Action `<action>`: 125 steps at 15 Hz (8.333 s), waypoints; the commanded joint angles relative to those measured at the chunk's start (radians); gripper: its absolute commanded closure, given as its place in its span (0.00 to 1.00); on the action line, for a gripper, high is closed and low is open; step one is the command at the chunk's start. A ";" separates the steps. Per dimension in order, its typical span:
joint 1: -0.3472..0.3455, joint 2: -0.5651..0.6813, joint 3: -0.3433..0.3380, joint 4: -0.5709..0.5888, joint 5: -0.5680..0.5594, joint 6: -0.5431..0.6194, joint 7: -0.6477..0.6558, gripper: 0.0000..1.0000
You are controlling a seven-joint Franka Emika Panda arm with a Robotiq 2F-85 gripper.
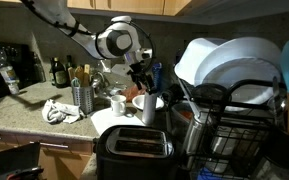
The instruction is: Place the white flask inside the white mug
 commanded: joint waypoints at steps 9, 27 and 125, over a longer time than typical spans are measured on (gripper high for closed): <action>0.057 0.125 -0.055 0.191 0.106 -0.030 0.008 0.00; 0.129 0.203 -0.099 0.267 0.109 -0.029 0.039 0.00; 0.023 -0.100 0.108 0.148 0.579 -0.353 -0.835 0.51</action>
